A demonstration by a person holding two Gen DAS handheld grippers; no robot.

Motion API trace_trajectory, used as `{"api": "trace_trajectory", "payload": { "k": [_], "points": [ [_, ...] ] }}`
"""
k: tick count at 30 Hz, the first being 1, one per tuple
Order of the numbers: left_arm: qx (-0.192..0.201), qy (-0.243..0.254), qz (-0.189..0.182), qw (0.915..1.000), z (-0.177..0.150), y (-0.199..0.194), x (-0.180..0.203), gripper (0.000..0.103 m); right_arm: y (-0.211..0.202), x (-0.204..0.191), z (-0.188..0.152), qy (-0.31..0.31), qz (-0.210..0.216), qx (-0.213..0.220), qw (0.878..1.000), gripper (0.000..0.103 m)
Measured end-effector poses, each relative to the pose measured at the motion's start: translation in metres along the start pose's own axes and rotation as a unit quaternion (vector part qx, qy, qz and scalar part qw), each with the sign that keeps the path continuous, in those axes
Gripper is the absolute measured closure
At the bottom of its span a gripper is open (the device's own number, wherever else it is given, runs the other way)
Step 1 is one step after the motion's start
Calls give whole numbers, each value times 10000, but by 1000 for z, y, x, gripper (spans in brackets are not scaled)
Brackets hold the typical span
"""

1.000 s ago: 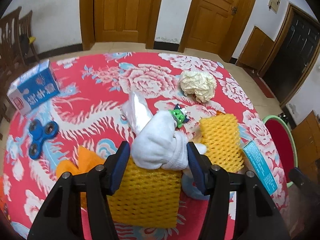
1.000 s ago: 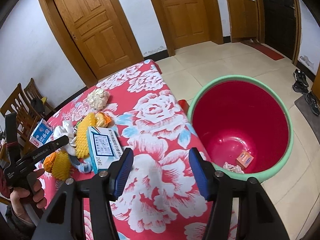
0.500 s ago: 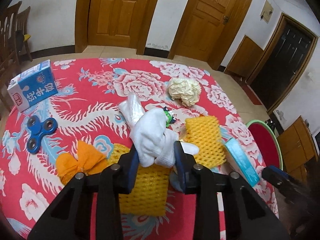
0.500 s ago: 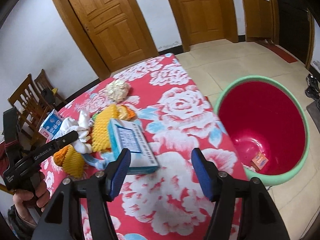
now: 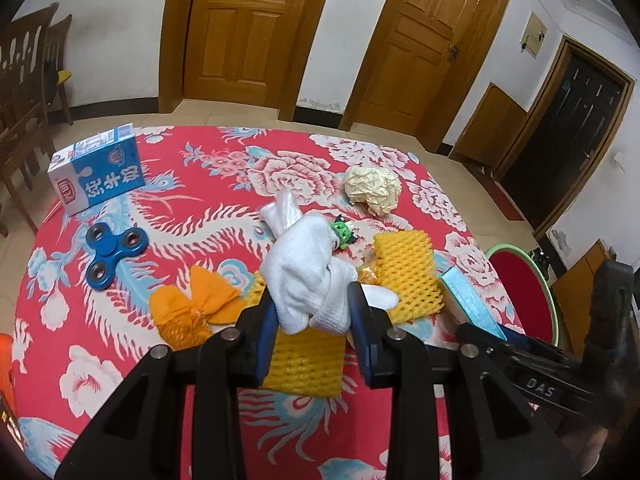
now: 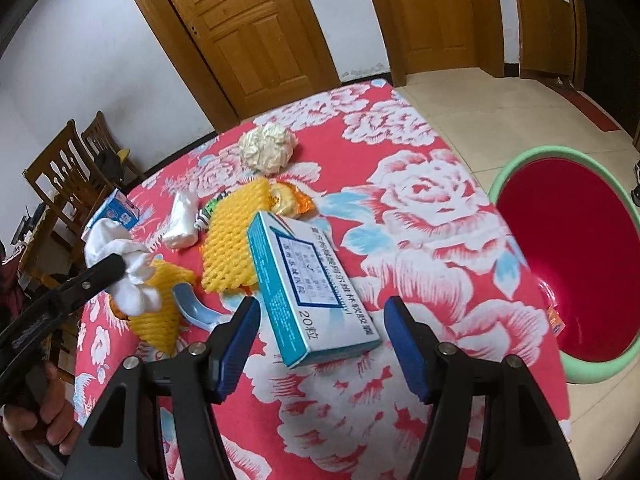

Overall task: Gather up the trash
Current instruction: 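Grasp the blue-and-white medicine box with the right gripper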

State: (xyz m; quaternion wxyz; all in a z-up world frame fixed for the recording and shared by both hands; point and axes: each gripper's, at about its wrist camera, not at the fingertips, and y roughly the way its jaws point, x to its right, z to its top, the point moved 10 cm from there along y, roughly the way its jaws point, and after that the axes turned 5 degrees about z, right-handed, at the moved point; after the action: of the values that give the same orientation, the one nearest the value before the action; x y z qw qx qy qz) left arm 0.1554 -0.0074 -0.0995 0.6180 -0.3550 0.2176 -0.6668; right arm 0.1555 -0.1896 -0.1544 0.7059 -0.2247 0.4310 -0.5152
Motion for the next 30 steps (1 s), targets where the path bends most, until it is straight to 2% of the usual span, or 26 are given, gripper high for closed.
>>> {"api": "trace_trajectory", "payload": {
  "k": [6, 14, 21, 30],
  "points": [
    [-34, -85, 99, 9999, -5, 0, -7, 69, 3, 3, -1, 24, -36, 5, 10000, 36],
    [-68, -134, 118, 9998, -11, -2, -9, 69, 3, 6, -3, -167, -145, -43, 9997, 75],
    [-55, -92, 60, 9999, -14, -6, -1, 69, -11, 2, -3, -276, -114, 139, 9995, 81],
    [-26, -18, -27, 10000, -17, -15, 12, 69, -38, 2, -6, -195, 16, 380, 9991, 82]
  ]
}}
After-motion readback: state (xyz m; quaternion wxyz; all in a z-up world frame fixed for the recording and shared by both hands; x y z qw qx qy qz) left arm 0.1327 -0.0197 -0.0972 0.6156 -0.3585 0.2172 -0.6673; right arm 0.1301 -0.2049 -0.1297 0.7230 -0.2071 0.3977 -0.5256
